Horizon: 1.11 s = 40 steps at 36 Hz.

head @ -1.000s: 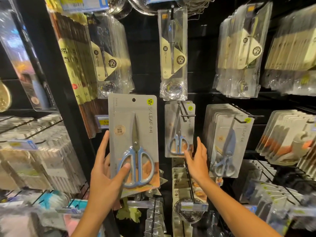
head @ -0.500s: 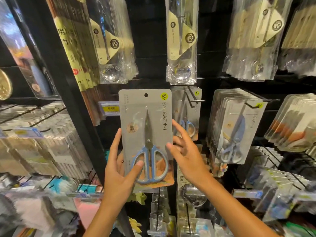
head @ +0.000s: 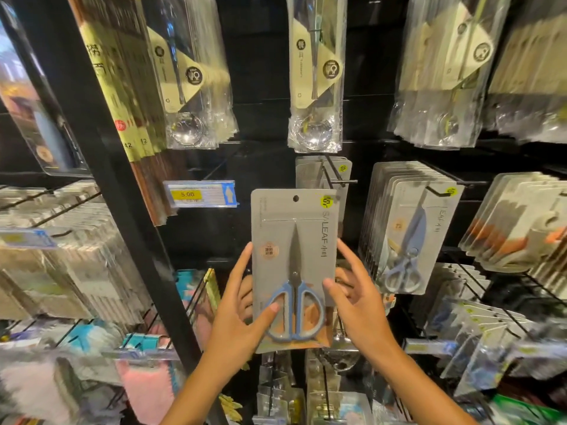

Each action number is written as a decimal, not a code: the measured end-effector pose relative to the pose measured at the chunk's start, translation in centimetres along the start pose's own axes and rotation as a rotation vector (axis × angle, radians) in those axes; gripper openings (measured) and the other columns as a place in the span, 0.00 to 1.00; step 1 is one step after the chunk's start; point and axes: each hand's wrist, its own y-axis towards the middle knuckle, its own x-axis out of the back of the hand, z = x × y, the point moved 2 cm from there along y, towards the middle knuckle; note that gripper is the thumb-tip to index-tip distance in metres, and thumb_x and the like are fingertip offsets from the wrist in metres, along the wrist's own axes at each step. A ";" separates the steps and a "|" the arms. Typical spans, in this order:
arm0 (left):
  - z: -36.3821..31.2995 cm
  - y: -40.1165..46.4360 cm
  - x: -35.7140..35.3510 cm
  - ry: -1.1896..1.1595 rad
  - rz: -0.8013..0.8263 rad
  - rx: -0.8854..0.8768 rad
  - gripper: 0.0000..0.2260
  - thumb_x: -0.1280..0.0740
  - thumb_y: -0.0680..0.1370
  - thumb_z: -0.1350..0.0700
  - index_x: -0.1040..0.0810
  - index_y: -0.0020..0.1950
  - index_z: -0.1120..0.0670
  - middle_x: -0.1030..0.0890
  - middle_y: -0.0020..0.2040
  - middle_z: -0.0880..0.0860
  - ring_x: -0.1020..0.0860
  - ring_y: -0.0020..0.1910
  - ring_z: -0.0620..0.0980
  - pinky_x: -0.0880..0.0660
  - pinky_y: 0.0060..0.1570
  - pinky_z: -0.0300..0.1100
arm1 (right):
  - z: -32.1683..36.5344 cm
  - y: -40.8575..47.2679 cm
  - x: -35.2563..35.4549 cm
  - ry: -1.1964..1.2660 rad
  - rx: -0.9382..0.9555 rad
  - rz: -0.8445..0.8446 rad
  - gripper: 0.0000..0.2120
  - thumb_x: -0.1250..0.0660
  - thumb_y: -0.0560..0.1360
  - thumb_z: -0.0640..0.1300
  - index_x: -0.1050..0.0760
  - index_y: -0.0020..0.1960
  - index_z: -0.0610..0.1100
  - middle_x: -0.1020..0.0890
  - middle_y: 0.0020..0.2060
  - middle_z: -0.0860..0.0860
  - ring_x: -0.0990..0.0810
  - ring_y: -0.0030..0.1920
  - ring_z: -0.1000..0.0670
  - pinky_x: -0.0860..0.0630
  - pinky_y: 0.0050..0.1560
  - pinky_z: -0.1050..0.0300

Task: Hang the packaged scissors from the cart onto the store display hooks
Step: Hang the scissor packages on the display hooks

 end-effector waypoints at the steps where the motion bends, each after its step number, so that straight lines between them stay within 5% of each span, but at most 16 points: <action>1: 0.0 0.3 -0.2 0.012 0.015 -0.005 0.42 0.26 0.75 0.60 0.45 0.79 0.34 0.24 0.69 0.38 0.24 0.68 0.43 0.22 0.63 0.42 | 0.0 0.0 0.4 0.000 0.005 -0.011 0.30 0.36 0.82 0.36 0.40 0.78 0.59 0.16 0.60 0.58 0.17 0.60 0.55 0.19 0.55 0.61; 16: -0.1 2.6 -3.8 0.001 0.159 0.014 0.43 0.24 0.75 0.51 0.48 0.77 0.26 0.22 0.69 0.43 0.20 0.65 0.48 0.20 0.60 0.57 | -0.1 -0.7 3.7 0.057 0.035 -0.167 0.28 0.39 0.82 0.33 0.36 0.75 0.56 0.19 0.57 0.70 0.17 0.56 0.62 0.20 0.47 0.69; 28: 1.2 3.4 -4.8 -0.020 0.185 0.023 0.43 0.25 0.76 0.54 0.49 0.78 0.29 0.21 0.67 0.44 0.19 0.63 0.48 0.19 0.59 0.54 | -1.0 -0.2 3.8 0.065 0.037 -0.195 0.28 0.40 0.82 0.31 0.38 0.77 0.52 0.20 0.54 0.75 0.19 0.55 0.67 0.22 0.47 0.72; 36: 2.0 5.0 -5.3 -0.023 0.192 0.078 0.43 0.26 0.77 0.54 0.51 0.78 0.30 0.19 0.64 0.46 0.18 0.61 0.48 0.19 0.58 0.54 | -2.3 1.6 4.1 0.042 0.043 -0.158 0.28 0.40 0.83 0.35 0.38 0.77 0.59 0.25 0.64 0.72 0.21 0.63 0.63 0.20 0.55 0.65; 40: 2.1 6.4 -5.4 0.005 0.289 0.098 0.44 0.30 0.80 0.56 0.58 0.78 0.31 0.21 0.67 0.46 0.19 0.62 0.45 0.20 0.60 0.46 | -3.2 3.0 4.4 0.001 0.057 -0.120 0.30 0.40 0.84 0.39 0.41 0.77 0.65 0.26 0.69 0.67 0.23 0.67 0.55 0.21 0.63 0.51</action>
